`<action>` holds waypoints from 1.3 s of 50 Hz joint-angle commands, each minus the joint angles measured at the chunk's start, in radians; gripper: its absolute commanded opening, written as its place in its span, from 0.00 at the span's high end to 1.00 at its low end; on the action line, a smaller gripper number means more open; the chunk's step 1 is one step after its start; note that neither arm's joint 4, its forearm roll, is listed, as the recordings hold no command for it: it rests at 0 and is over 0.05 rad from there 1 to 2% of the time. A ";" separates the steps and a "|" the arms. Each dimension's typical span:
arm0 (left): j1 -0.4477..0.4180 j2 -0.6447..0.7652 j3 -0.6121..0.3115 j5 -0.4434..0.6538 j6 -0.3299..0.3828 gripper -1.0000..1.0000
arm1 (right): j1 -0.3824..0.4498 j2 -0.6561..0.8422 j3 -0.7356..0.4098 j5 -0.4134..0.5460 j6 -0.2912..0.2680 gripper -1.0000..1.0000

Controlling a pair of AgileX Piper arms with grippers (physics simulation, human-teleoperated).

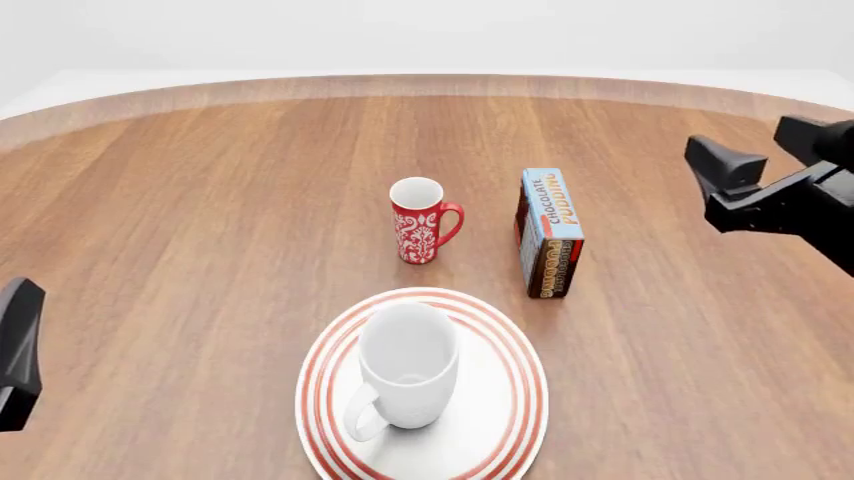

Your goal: Pick up the white mug and put it on the plate, and put the chocolate pudding to the right of the plate.

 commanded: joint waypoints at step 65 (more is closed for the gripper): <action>0.001 0.000 0.001 -0.005 -0.043 0.00 | 0.050 0.395 -0.396 0.203 0.147 0.00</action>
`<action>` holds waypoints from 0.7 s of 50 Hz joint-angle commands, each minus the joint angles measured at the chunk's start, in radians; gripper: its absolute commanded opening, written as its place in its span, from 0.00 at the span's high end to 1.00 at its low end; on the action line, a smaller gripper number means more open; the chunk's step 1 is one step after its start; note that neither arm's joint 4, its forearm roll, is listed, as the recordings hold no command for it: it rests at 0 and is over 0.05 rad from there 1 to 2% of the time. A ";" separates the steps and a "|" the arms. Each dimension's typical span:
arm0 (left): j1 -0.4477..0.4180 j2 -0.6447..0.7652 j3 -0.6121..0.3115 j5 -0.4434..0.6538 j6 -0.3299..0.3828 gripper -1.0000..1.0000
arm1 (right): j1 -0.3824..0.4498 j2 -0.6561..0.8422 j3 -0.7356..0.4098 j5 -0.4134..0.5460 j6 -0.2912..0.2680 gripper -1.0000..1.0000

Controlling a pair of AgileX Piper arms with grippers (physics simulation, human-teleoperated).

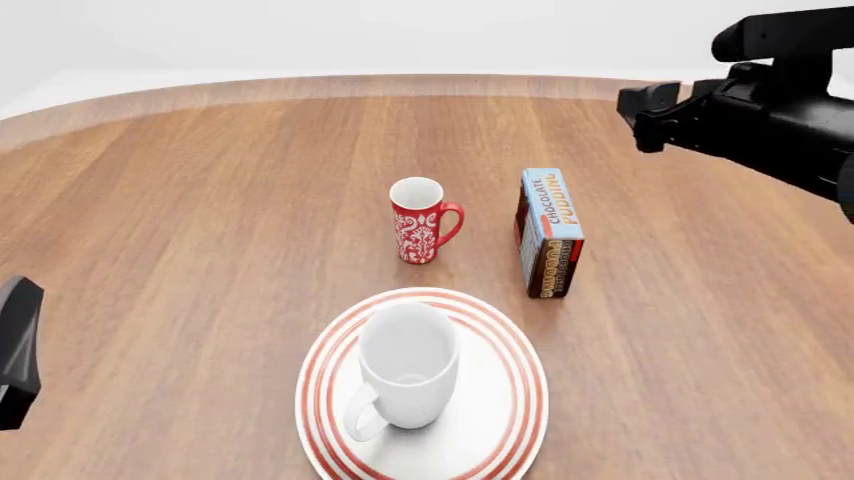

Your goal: Pick up the white mug and put it on the plate, and put the chocolate pudding to the right of the plate.

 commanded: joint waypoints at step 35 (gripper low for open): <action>-0.003 0.000 0.000 0.000 -0.021 0.00 | 0.015 0.192 -0.177 0.071 0.042 0.00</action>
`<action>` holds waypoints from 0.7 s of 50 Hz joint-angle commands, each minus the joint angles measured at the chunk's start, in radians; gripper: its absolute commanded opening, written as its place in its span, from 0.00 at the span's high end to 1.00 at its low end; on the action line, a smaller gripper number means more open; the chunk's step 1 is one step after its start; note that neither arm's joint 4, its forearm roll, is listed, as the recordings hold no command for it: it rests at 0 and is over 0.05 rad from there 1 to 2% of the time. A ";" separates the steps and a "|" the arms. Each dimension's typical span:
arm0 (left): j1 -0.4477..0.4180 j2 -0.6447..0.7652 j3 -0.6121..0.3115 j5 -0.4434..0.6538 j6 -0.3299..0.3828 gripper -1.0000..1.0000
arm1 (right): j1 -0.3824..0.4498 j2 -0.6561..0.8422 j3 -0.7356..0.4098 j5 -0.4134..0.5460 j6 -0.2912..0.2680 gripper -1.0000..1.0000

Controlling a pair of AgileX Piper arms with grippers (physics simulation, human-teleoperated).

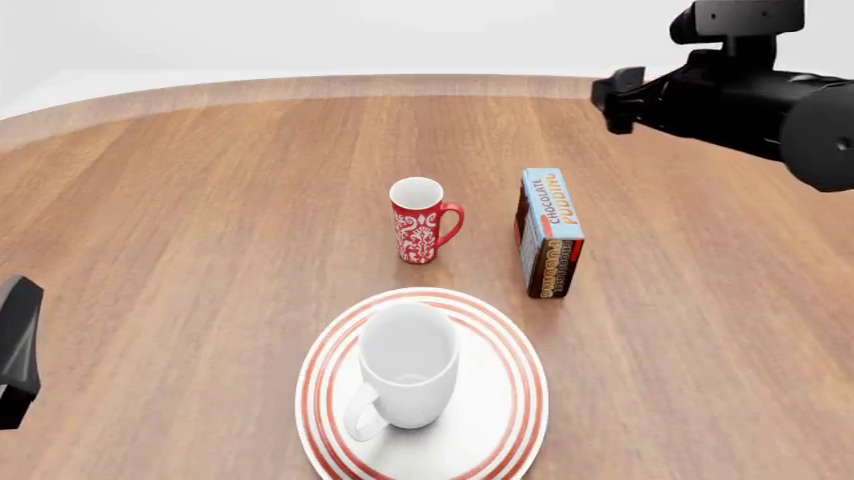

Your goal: Pick up the white mug and put it on the plate, and put the chocolate pudding to the right of the plate.

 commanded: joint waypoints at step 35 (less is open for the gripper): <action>0.002 0.000 0.001 -0.001 -0.031 0.00 | 0.019 0.162 -0.108 0.035 0.031 0.00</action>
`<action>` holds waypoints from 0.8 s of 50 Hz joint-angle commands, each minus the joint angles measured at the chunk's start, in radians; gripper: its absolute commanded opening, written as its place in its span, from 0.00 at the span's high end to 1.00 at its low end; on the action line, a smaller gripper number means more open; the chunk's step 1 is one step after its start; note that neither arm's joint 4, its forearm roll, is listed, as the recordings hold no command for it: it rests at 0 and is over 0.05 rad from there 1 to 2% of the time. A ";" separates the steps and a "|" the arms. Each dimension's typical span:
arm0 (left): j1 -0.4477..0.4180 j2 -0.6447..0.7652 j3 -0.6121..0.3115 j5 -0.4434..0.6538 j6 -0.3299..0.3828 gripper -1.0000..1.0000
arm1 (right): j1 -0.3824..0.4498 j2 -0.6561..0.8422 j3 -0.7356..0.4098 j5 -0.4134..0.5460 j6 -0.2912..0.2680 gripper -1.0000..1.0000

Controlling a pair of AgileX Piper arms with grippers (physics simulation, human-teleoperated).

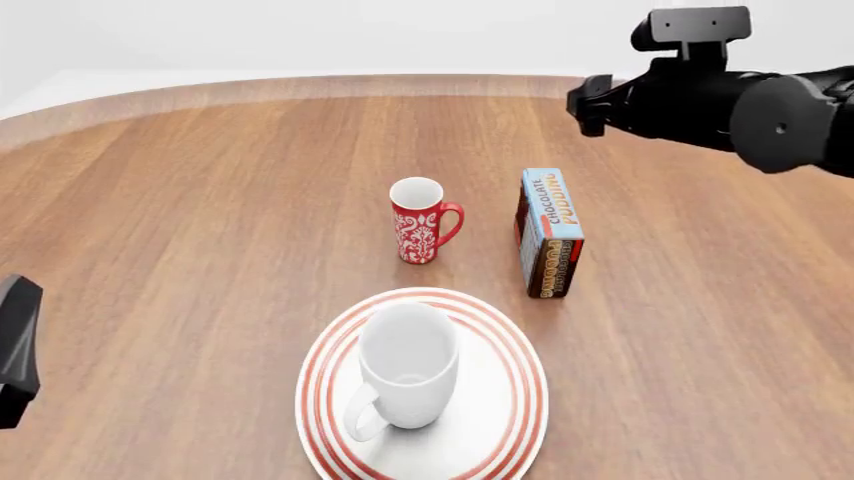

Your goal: Pick up the white mug and put it on the plate, and put the chocolate pudding to the right of the plate.

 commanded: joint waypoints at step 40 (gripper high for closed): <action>0.003 0.000 0.001 -0.001 -0.011 0.00 | 0.015 0.101 -0.035 0.004 0.083 0.00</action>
